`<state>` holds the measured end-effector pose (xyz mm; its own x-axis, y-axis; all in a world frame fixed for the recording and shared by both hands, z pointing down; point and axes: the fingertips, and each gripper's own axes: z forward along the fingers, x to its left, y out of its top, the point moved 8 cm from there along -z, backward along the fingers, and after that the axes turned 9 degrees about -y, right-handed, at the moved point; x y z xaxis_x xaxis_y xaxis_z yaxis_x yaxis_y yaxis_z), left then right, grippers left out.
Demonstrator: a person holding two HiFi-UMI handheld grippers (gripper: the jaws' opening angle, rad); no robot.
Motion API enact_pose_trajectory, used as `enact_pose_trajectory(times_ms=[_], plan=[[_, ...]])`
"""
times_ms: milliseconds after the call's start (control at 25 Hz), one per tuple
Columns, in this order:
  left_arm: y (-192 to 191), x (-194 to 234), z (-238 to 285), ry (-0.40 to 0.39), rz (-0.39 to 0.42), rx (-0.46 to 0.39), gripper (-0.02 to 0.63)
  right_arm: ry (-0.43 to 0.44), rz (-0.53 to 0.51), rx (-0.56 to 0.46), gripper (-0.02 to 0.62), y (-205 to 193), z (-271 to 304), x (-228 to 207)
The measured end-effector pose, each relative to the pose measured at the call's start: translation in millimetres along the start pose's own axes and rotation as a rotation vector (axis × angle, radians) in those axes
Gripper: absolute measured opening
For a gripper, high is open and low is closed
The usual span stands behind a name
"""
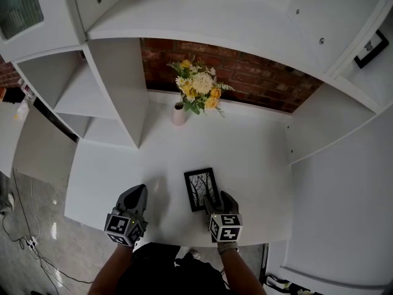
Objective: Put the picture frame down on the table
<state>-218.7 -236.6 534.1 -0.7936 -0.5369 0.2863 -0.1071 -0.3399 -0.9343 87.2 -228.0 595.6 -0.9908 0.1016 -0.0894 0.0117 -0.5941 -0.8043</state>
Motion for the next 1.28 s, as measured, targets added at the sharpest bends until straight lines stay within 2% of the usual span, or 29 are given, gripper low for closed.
enact_pose_trajectory(times_ms=[240, 400, 520, 680, 1280], plan=[[0.8, -10.4, -0.5, -0.001, 0.006, -0.003, 0.003, 0.018, 0.021, -0.037, 0.265, -0.1, -9.2, -10.0], [1.4, -18.3, 0.2, -0.005, 0.01, -0.008, 0.003, 0.032, 0.022, -0.07, 0.211, 1.9, -17.1, -13.7], [1.9, -24.3, 0.5, -0.008, 0.014, -0.011, 0.003, 0.033, 0.026, -0.095, 0.144, 4.0, -23.3, -16.6], [3.1, -32.9, 0.1, -0.011, 0.02, -0.017, 0.003, 0.025, 0.012, -0.145, 0.003, 8.9, -35.0, -22.2], [6.9, -65.4, -14.9, -0.01, 0.042, -0.064, 0.003, 0.094, -0.011, -0.324, 0.003, 28.2, -84.3, -30.6]])
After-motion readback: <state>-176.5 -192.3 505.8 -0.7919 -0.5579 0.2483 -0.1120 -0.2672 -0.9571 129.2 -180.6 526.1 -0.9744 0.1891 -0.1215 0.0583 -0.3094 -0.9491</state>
